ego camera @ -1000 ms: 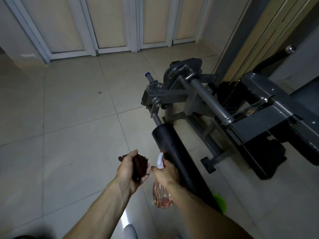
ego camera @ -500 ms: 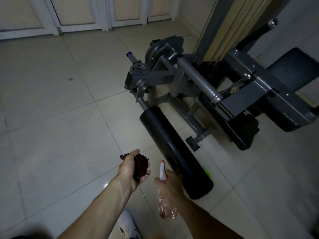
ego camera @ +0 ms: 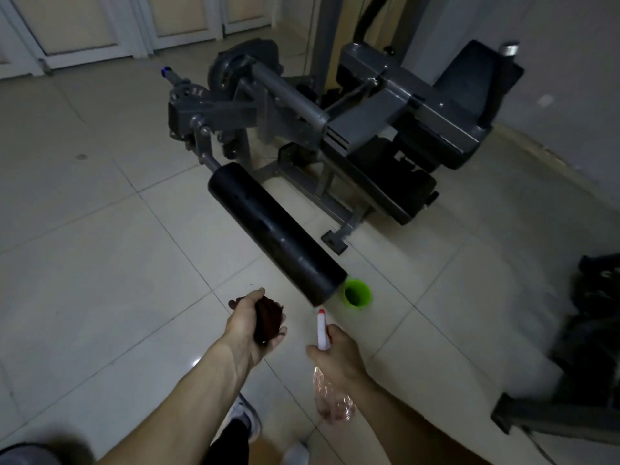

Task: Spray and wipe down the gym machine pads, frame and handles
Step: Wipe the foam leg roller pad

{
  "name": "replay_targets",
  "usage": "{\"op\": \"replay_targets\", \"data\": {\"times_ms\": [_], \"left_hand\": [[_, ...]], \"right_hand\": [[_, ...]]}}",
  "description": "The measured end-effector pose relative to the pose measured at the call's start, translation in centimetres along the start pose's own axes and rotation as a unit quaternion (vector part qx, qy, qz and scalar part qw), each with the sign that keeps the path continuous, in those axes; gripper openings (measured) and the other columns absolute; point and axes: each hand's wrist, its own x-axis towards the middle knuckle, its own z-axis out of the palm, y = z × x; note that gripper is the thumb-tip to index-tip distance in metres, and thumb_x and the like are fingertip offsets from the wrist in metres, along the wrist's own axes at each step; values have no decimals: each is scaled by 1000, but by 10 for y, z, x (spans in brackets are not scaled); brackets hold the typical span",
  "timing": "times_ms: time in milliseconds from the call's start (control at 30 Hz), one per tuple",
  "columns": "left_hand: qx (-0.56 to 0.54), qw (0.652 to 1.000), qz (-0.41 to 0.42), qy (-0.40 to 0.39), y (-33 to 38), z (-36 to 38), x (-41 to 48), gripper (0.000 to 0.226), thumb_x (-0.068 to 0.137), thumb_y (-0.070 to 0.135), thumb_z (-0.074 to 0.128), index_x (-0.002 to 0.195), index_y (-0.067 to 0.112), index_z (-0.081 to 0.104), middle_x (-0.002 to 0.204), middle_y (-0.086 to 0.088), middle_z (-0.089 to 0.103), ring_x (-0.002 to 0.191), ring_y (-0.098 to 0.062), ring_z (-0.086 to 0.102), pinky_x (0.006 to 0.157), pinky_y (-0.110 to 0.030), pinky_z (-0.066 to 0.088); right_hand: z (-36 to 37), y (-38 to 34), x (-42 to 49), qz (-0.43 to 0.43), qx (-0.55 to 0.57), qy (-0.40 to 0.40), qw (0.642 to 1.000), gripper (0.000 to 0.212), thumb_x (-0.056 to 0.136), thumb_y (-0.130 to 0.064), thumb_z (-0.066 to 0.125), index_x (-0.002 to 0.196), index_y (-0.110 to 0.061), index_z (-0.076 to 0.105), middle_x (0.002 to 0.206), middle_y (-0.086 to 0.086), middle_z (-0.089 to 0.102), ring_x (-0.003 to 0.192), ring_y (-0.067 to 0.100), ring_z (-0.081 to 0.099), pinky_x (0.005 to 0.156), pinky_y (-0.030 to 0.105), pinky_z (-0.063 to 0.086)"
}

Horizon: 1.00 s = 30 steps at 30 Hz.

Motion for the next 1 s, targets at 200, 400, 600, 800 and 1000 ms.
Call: {"op": "replay_targets", "data": {"times_ms": [200, 400, 600, 800, 1000], "left_hand": [[42, 999, -3, -8, -43, 16, -21, 57, 85, 51, 68, 122, 9, 69, 105, -13, 74, 86, -27, 67, 58, -31, 57], [47, 997, 46, -34, -36, 60, -52, 44, 91, 47, 64, 110, 8, 69, 95, -12, 72, 83, -24, 69, 65, -34, 56], [54, 990, 80, -107, 17, 118, -64, 43, 89, 51, 64, 103, 11, 67, 99, -12, 68, 83, -26, 64, 67, -33, 55], [50, 973, 126, -185, 106, 186, -47, 51, 81, 50, 66, 116, 13, 65, 104, -10, 69, 97, -28, 66, 76, -37, 55], [95, 965, 152, -192, 198, 239, -25, 36, 87, 35, 63, 113, 11, 63, 100, -13, 69, 92, -27, 68, 86, -42, 54]], "right_hand": [[-33, 25, -28, -3, 23, 20, 1000, 29, 72, -42, 70, 70, -17, 56, 64, -5, 60, 61, 13, 57, 59, 29, 45], [-88, 4, -41, -56, 166, 54, 983, 26, 89, -42, 77, 108, -33, 61, 77, -11, 69, 80, 11, 69, 69, 25, 52], [-144, -83, -5, -156, 263, 128, 943, 75, 88, -48, 75, 153, -46, 38, 129, -14, 65, 112, 7, 65, 97, 29, 53], [-197, -185, 56, -192, 308, 179, 914, 63, 89, -21, 71, 143, -28, 39, 91, -2, 67, 77, 16, 68, 65, 25, 56], [-239, -295, 140, -208, 300, 218, 905, 86, 71, -17, 67, 150, -27, 34, 98, -3, 62, 87, 18, 65, 84, 46, 60]]}}
